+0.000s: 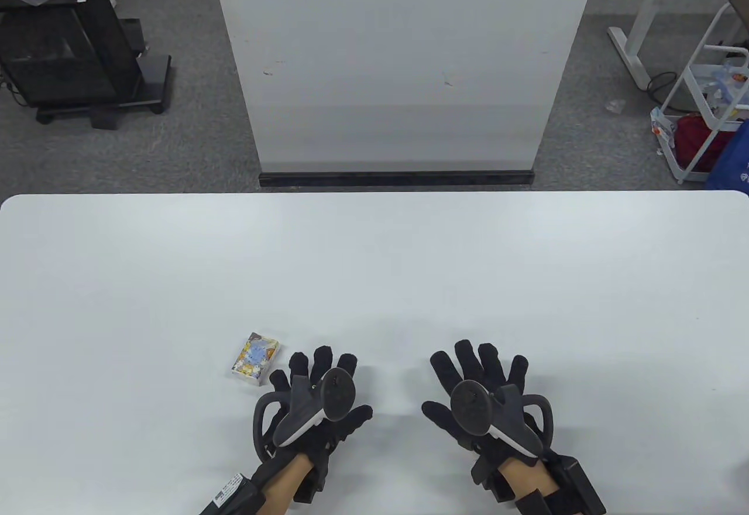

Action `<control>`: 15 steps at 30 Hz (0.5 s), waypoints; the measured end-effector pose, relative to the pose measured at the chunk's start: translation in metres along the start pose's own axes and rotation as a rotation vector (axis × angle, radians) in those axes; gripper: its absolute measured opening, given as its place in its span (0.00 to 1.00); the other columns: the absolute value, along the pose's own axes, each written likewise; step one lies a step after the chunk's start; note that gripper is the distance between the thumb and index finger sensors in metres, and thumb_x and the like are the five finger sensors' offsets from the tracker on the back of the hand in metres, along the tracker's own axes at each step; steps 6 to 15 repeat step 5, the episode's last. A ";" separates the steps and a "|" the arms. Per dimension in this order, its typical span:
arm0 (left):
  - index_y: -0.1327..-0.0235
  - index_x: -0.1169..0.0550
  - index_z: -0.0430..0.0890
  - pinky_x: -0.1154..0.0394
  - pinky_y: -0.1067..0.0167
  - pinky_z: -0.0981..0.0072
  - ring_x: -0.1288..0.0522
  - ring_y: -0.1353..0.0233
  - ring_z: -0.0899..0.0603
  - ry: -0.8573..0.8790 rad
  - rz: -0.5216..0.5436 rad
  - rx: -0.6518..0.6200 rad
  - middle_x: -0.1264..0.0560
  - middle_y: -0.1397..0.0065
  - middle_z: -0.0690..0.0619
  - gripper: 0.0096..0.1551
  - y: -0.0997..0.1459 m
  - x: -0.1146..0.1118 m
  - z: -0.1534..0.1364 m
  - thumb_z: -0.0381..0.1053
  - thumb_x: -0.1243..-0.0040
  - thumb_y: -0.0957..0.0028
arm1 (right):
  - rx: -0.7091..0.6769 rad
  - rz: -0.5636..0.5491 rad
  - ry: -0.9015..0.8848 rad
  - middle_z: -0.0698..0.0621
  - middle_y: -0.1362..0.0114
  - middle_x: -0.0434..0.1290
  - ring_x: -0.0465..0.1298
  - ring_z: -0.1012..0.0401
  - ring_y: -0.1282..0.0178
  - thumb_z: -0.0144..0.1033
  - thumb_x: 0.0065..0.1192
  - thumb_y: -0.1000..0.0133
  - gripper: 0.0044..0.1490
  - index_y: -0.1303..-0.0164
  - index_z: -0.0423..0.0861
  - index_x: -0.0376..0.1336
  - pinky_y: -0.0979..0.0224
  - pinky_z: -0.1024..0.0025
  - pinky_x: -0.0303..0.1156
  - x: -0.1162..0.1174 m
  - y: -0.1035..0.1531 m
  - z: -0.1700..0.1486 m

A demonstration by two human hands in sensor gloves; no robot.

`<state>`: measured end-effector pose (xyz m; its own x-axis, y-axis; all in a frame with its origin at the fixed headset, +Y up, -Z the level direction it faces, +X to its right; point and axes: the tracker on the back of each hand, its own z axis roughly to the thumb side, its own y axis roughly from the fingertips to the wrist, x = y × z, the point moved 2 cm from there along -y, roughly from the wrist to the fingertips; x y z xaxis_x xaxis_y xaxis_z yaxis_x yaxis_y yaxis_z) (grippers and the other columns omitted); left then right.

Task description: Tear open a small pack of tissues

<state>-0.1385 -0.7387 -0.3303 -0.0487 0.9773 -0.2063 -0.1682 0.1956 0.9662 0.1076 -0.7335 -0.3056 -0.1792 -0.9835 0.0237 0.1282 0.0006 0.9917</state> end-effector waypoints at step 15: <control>0.18 0.47 0.61 0.56 0.27 0.20 0.54 0.16 0.23 0.004 0.007 0.003 0.53 0.11 0.45 0.51 0.000 -0.001 0.000 0.74 0.44 0.52 | -0.005 -0.004 -0.002 0.50 0.07 0.49 0.49 0.41 0.10 0.75 0.55 0.50 0.53 0.12 0.65 0.50 0.22 0.25 0.39 0.000 0.001 0.001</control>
